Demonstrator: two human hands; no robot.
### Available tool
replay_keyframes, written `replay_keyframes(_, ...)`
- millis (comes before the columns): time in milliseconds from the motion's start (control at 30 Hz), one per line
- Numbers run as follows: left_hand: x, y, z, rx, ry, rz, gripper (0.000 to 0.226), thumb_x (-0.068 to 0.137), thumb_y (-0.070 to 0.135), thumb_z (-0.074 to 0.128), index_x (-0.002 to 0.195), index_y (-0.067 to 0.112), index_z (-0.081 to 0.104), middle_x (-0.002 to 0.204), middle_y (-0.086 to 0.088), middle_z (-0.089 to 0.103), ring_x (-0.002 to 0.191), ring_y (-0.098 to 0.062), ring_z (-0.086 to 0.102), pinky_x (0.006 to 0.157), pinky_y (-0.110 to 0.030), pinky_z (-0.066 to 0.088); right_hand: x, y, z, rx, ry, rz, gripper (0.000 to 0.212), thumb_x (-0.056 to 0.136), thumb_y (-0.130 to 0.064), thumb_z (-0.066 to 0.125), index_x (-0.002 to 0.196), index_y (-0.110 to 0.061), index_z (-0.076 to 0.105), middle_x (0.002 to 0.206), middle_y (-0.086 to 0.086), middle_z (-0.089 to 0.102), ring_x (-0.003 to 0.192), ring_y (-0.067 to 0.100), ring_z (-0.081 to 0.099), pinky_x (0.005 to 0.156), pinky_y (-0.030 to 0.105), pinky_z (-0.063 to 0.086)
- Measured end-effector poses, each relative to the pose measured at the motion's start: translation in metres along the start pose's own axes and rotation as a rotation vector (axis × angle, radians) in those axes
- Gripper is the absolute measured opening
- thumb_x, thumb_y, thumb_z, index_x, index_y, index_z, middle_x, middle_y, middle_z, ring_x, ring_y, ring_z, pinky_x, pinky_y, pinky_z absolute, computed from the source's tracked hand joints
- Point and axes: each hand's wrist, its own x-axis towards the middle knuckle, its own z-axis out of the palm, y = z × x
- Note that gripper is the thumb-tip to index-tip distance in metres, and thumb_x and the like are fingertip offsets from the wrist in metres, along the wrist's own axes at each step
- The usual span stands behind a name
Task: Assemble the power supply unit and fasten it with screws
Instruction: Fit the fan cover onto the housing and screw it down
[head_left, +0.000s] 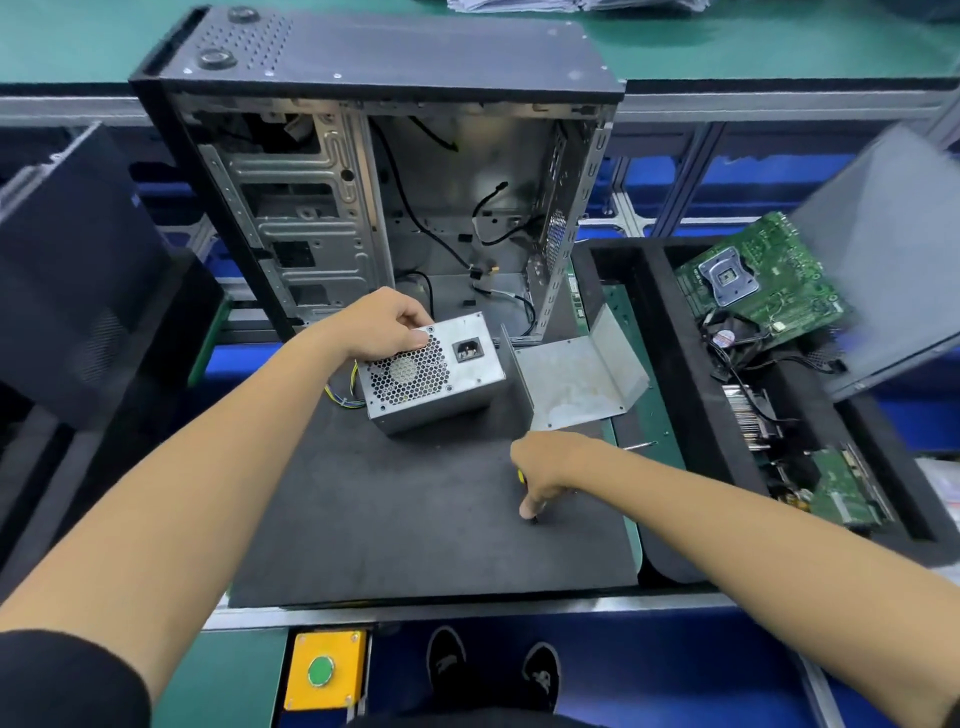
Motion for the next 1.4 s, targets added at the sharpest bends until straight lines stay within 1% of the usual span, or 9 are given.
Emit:
replay_keyframes(167, -0.002, 0.001, 0.001, -0.006, 0.005, -0.012, 0.013, 0.091, 0.016, 0.062, 0.09, 0.027, 0.069, 0.082, 0.013, 0.068, 0.076, -0.005, 0.061, 0.067, -0.023, 0.046, 0.004, -0.009, 0.005, -0.032, -0.065, 0.042, 0.027, 0.08, -0.026, 0.07, 0.062, -0.011, 0.059, 0.056, -0.001, 0.057, 0.059, 0.015, 0.051, 0.062, 0.025, 0.046)
replay_keyframes(333, -0.005, 0.004, 0.003, -0.01, 0.024, -0.013, 0.011, 0.092, 0.016, 0.061, 0.097, 0.022, 0.07, 0.083, 0.011, 0.067, 0.077, -0.006, 0.061, 0.067, -0.022, 0.044, 0.007, -0.013, 0.007, -0.067, -0.075, -0.006, 0.021, 0.085, -0.02, 0.064, 0.066, -0.012, 0.062, 0.067, -0.001, 0.068, 0.063, 0.011, 0.052, 0.047, 0.02, 0.038)
replay_keyframes(533, -0.01, 0.004, 0.005, -0.063, 0.024, -0.024, 0.012, 0.093, 0.014, 0.06, 0.099, 0.016, 0.07, 0.087, 0.003, 0.071, 0.081, -0.014, 0.065, 0.072, -0.027, 0.052, -0.002, -0.012, -0.01, -0.03, -0.114, -0.125, 0.018, 0.082, -0.013, 0.065, 0.066, -0.004, 0.067, 0.084, 0.008, 0.075, 0.057, 0.016, 0.058, 0.059, 0.028, 0.051)
replay_keyframes(633, -0.012, 0.002, 0.004, -0.104, 0.017, -0.017, 0.009, 0.093, 0.014, 0.062, 0.096, 0.019, 0.069, 0.084, 0.006, 0.073, 0.075, -0.006, 0.066, 0.061, -0.017, 0.047, -0.026, -0.002, -0.066, 0.246, 0.051, -0.259, 0.011, 0.076, -0.015, 0.066, 0.073, -0.007, 0.074, 0.074, 0.006, 0.073, 0.063, 0.019, 0.057, 0.06, 0.035, 0.048)
replay_keyframes(767, -0.014, -0.001, 0.003, -0.221, 0.001, -0.016, 0.013, 0.089, 0.009, 0.065, 0.088, 0.021, 0.066, 0.074, 0.01, 0.074, 0.069, -0.002, 0.067, 0.061, -0.016, 0.049, -0.057, 0.007, -0.134, 0.546, 0.445, -0.381, 0.004, 0.072, -0.021, 0.071, 0.07, -0.017, 0.072, 0.065, -0.004, 0.068, 0.052, 0.007, 0.047, 0.049, 0.022, 0.039)
replay_keyframes(867, -0.015, -0.001, 0.002, -0.251, -0.025, -0.008, 0.012, 0.089, 0.009, 0.067, 0.09, 0.021, 0.066, 0.073, 0.01, 0.073, 0.065, 0.002, 0.065, 0.063, -0.019, 0.048, -0.042, -0.003, -0.143, 0.617, 0.704, -0.368, 0.005, 0.076, -0.014, 0.072, 0.072, -0.016, 0.073, 0.069, -0.009, 0.068, 0.061, 0.001, 0.056, 0.06, 0.019, 0.047)
replay_keyframes(1033, -0.016, -0.001, 0.003, -0.274, -0.013, -0.014, 0.011, 0.089, 0.01, 0.068, 0.09, 0.021, 0.065, 0.075, 0.008, 0.068, 0.056, 0.008, 0.058, 0.051, -0.008, 0.043, -0.006, -0.01, -0.129, 0.605, 0.725, -0.26, 0.004, 0.08, -0.014, 0.074, 0.078, -0.017, 0.075, 0.078, -0.003, 0.069, 0.072, 0.01, 0.058, 0.063, 0.02, 0.044)
replay_keyframes(1200, -0.015, -0.001, 0.001, -0.325, -0.056, -0.044, 0.015, 0.086, 0.007, 0.07, 0.092, 0.021, 0.068, 0.078, 0.008, 0.07, 0.068, 0.003, 0.062, 0.066, -0.013, 0.044, 0.003, -0.009, -0.13, 0.591, 0.714, -0.257, 0.005, 0.081, -0.012, 0.073, 0.08, -0.015, 0.076, 0.078, -0.003, 0.069, 0.071, 0.007, 0.057, 0.057, 0.006, 0.04)
replay_keyframes(1400, -0.014, -0.002, 0.001, -0.353, -0.069, -0.058, 0.016, 0.086, 0.005, 0.07, 0.096, 0.018, 0.069, 0.079, 0.007, 0.07, 0.067, 0.005, 0.063, 0.064, -0.01, 0.045, 0.003, -0.008, -0.13, 0.599, 0.661, -0.275, 0.007, 0.082, -0.01, 0.074, 0.081, -0.017, 0.076, 0.076, -0.003, 0.069, 0.07, 0.006, 0.058, 0.066, 0.014, 0.046)
